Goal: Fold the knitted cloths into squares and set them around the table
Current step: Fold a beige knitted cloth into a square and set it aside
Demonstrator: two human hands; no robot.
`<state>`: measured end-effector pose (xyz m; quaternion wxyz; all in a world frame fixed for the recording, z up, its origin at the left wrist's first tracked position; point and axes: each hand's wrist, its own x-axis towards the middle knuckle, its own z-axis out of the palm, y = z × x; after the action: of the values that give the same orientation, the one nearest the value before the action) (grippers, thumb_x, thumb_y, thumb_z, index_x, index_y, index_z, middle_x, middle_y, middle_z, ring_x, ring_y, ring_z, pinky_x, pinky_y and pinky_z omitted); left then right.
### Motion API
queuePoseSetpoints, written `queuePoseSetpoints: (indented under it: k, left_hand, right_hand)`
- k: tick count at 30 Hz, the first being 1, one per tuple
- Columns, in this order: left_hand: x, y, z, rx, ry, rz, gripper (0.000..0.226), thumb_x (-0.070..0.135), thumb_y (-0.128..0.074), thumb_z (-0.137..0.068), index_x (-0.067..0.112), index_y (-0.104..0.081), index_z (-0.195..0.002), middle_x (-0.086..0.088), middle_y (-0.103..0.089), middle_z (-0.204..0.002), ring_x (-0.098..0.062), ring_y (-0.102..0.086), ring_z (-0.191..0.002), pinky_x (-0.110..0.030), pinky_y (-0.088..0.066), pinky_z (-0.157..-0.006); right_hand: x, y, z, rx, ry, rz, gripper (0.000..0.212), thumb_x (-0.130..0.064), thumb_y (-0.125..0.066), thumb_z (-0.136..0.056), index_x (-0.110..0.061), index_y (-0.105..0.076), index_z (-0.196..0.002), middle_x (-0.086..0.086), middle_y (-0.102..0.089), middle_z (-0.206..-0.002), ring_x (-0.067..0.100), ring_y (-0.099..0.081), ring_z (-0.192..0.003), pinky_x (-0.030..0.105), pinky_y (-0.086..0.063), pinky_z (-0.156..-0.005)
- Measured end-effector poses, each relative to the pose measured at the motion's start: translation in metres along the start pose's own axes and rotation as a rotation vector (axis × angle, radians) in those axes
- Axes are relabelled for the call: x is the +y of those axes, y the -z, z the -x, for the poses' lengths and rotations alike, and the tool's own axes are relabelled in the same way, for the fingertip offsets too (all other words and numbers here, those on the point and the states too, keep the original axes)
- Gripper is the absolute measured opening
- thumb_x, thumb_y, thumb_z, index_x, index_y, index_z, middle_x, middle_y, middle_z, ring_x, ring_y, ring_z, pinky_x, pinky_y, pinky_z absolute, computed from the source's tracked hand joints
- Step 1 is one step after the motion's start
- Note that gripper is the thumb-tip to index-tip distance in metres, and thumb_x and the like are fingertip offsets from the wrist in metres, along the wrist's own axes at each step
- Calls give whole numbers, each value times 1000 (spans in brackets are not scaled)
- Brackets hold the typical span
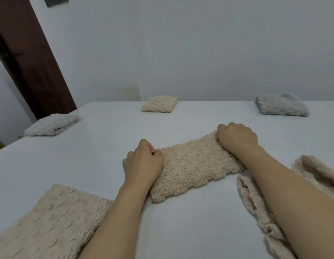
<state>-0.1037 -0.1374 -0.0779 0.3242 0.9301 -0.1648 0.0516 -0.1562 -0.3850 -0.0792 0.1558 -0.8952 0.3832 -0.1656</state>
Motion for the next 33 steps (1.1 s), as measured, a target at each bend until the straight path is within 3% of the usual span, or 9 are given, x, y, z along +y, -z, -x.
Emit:
queuePoseSetpoints:
  k: [3, 7, 11, 15, 19, 24, 28, 30, 33]
  left_hand:
    - [4, 5, 0, -67, 36, 272, 3, 25, -49, -88, 23, -50, -87, 6, -65, -73, -18, -60, -71, -38, -48, -75]
    - [13, 12, 2, -91, 75, 529, 6, 15, -58, -88, 16, -56, -84, 5, -55, -64, -6, -44, -44, -21, -36, -44]
    - [8, 10, 2, -104, 52, 367, 8, 17, -56, -92, 16, -52, -86, 2, -59, -76, -12, -49, -59, -28, -36, -53]
    - [3, 11, -2, -9, 51, 299, 5, 17, -55, -93, 16, -52, -90, 2, -59, -84, -10, -52, -65, -27, -34, -52]
    - [-1, 10, -4, 126, 41, 258, 8, 11, -52, -92, 16, -58, -92, 6, -59, -89, -17, -55, -83, -28, -38, -61]
    - [-8, 5, 1, 128, -44, -114, 28, 4, -43, -87, 11, -56, -112, -6, -62, -105, -28, -53, -97, -37, -39, -82]
    - [21, -6, 19, 262, -384, -246, 47, 18, -34, -79, 8, -62, -114, -13, -63, -109, -37, -58, -98, -45, -43, -85]
    - [48, -21, 32, 59, -611, -210, 51, 29, -28, -90, 12, -57, -128, -12, -57, -131, -34, -52, -120, -49, -39, -103]
    - [62, -42, 40, -385, -540, -291, 56, 48, -21, -102, 28, -24, -155, -1, -15, -165, -23, -8, -152, -51, 1, -122]
  right_hand:
    - [0, 3, 5, 44, 38, -188, 26, -25, -29, -94, -7, -48, -91, 11, -55, -88, 30, -50, -80, 35, -35, -67]
    - [4, 6, 5, 35, 143, -262, 20, -16, -29, -97, -7, -45, -105, 8, -60, -91, 26, -54, -78, 36, -40, -66]
    - [7, 1, -5, -2, 200, -227, 26, -14, -32, -97, -8, -50, -115, 9, -56, -111, 26, -52, -96, 33, -38, -76]
    - [8, -3, -12, -4, 199, -160, 13, -15, -35, -98, -9, -46, -93, 12, -55, -102, 26, -48, -84, 31, -33, -68]
    - [7, -2, -12, 32, 214, -176, 8, -9, -39, -96, -10, -48, -94, 8, -54, -99, 23, -47, -86, 30, -33, -70]
    - [6, -2, -5, 12, 182, -178, 16, -4, -39, -90, -10, -52, -96, 7, -59, -91, 27, -56, -75, 31, -41, -62]
    - [6, -8, -5, 20, 208, -89, 12, -15, -38, -97, -7, -47, -100, 12, -60, -99, 30, -53, -85, 35, -37, -68]
    - [6, -9, -4, 42, 227, -19, 24, -25, -35, -101, -4, -46, -106, 16, -60, -102, 33, -53, -86, 36, -37, -68]
    - [6, -9, -3, 60, 249, 52, 27, -26, -33, -102, -3, -44, -109, 17, -61, -103, 35, -55, -88, 37, -37, -68]
